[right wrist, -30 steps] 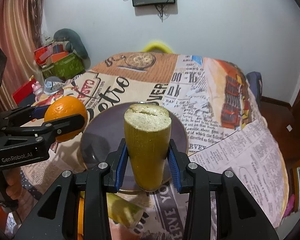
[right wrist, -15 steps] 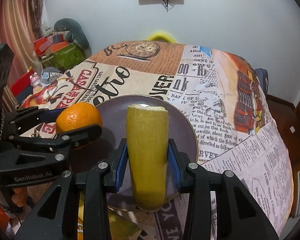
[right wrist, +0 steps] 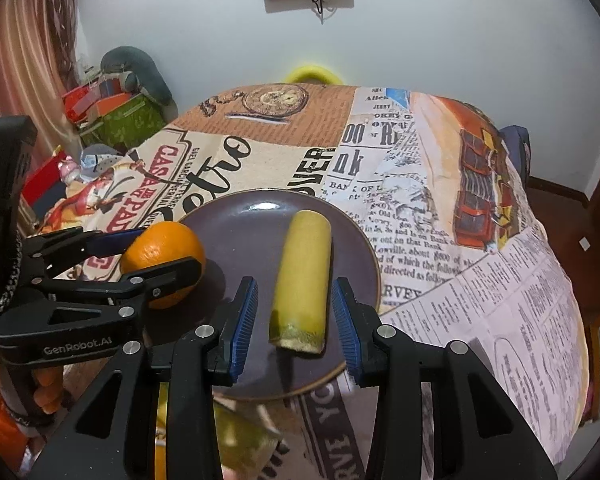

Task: Organize fruits
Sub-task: 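Lower the large orange onto the grey plate and open the left tool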

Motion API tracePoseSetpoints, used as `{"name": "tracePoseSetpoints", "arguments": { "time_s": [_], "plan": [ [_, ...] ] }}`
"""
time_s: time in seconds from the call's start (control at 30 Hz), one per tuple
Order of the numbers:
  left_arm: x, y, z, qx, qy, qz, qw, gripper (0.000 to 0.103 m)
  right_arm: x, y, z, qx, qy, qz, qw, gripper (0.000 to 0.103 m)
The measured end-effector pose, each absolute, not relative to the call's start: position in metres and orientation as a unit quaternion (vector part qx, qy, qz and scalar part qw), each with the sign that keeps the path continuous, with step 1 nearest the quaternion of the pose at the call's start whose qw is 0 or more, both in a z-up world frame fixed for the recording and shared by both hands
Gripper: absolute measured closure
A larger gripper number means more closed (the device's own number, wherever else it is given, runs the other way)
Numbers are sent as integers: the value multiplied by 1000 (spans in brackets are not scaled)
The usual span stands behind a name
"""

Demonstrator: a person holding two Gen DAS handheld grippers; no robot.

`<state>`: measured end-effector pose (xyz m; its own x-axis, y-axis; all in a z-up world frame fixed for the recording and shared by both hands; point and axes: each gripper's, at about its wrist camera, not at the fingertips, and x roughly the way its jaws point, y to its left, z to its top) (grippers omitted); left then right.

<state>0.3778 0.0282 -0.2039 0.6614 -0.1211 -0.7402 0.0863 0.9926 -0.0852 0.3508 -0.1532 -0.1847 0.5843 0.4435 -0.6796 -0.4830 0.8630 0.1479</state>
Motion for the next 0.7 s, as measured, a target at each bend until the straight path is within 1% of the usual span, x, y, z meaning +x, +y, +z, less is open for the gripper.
{"name": "tracePoseSetpoints", "arguments": {
  "time_s": [0.03,0.1,0.13,0.17,0.4,0.53,0.7],
  "plan": [
    [374,27,-198,-18,399,-56,915,25,348,-154,-183,-27,372,260,891,67],
    [368,27,-188,-16,383,-54,922,17,342,-157,-178,-29,366,258,894,65],
    [364,27,-183,-15,377,-52,925,17,338,-158,-175,-31,363,257,895,61],
    [361,28,-179,-15,374,-50,926,17,335,-158,-173,-33,360,255,897,60],
    [333,34,-159,-11,370,-38,928,17,309,-165,-159,-42,348,255,901,59],
    [312,38,-152,-8,369,-34,929,17,289,-167,-153,-53,339,251,905,53],
    [285,38,-148,-10,371,-38,928,14,269,-171,-150,-52,338,254,905,51]
  ]
}}
